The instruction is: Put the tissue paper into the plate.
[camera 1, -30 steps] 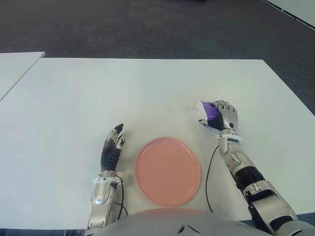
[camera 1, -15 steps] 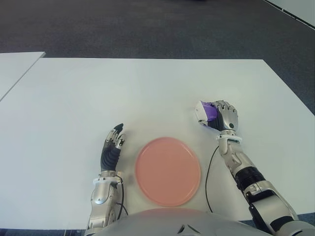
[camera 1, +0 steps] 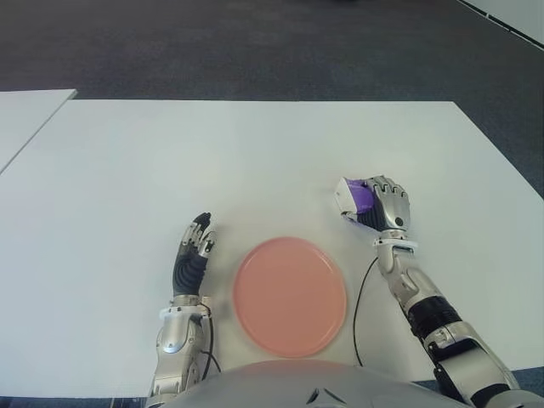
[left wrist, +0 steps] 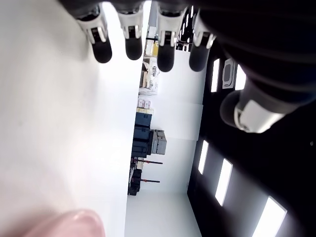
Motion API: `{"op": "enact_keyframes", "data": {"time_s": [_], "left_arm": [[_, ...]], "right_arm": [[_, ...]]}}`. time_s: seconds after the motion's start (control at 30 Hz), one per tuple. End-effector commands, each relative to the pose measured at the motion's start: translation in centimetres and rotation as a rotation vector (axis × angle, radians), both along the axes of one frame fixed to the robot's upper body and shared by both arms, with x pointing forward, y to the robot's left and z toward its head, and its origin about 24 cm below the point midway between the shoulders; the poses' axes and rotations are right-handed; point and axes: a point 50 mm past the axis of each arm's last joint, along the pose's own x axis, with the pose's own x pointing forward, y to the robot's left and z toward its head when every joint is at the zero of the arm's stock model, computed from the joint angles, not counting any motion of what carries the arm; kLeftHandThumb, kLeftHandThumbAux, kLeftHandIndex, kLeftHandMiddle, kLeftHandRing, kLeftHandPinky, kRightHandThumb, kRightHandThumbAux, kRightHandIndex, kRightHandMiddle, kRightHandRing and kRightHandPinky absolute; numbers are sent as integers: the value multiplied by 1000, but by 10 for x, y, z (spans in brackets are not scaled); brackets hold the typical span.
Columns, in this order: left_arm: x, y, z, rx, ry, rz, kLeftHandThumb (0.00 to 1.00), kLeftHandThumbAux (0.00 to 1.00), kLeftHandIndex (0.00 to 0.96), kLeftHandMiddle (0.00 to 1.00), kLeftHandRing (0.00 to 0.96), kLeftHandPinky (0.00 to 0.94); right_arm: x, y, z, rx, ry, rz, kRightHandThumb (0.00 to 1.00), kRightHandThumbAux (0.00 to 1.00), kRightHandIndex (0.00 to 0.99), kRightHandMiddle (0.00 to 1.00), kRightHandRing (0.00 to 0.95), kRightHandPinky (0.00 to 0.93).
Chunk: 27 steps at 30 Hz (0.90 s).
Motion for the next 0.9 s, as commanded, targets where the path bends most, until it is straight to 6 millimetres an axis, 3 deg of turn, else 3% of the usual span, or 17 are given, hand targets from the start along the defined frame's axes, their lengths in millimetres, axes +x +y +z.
{"op": "enact_keyframes", "data": {"time_s": [0.03, 0.37, 0.53, 0.9], "left_arm": [[-15, 3, -22, -24, 141, 6, 149, 543, 166, 152, 110, 124], [-18, 2, -26, 14, 124, -6, 137, 520, 201, 161, 126, 123], [-16, 4, -30, -3, 141, 12, 152, 518, 201, 152, 114, 101], [-17, 2, -29, 14, 115, -10, 156, 539, 217, 156, 129, 145]], "right_arm": [[-11, -2, -2, -38, 57, 26, 164, 927, 696, 792, 756, 766], [-17, 12, 41, -116, -9, 106, 158, 909, 717, 815, 788, 793], [-23, 20, 71, -168, -9, 160, 156, 891, 733, 833, 810, 811], [-26, 26, 86, -221, 15, 212, 167, 886, 737, 850, 829, 821]]}}
